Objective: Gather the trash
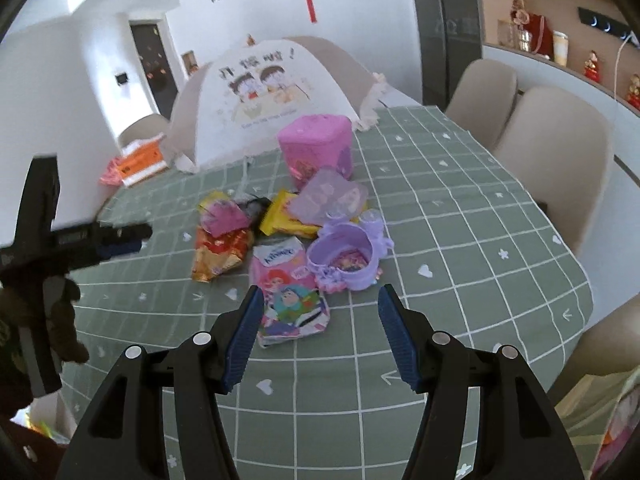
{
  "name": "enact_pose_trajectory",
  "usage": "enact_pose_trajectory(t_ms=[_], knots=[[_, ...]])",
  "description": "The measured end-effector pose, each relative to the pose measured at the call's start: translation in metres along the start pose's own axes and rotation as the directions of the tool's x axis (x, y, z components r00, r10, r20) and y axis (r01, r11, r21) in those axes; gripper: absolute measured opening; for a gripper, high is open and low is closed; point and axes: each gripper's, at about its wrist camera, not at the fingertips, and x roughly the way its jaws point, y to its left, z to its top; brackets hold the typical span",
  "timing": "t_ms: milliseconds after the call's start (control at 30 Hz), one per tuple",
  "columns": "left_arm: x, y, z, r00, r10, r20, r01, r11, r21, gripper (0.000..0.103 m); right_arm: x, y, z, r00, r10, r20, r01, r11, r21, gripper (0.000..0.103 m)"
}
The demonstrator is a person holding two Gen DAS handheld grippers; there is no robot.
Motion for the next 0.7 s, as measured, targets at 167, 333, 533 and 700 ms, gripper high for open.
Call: enact_pose_trajectory(t_ms=[167, 333, 533, 700], knots=[[0.035, 0.001, 0.031, 0.999, 0.04, 0.002, -0.039, 0.992, -0.121, 0.053, 0.015, -0.002, -0.006, 0.997, -0.056, -0.044, 0.055, 0.998, -0.022, 0.056], [0.074, -0.008, 0.049, 0.995, 0.091, -0.046, -0.097, 0.983, -0.158, 0.053, 0.022, -0.006, -0.011, 0.992, -0.105, -0.072, 0.103, 0.994, -0.031, 0.056], [0.096, -0.018, 0.056, 0.984, 0.155, -0.083, -0.163, 0.98, -0.111, 0.052, 0.03, -0.011, -0.021, 0.977, -0.175, -0.123, 0.171, 0.984, -0.046, 0.056], [0.09, -0.019, 0.055, 0.984, 0.16, -0.08, -0.163, 0.986, -0.038, 0.029, 0.034, -0.015, -0.025, 0.976, -0.161, -0.147, 0.161, 0.987, -0.011, 0.056]])
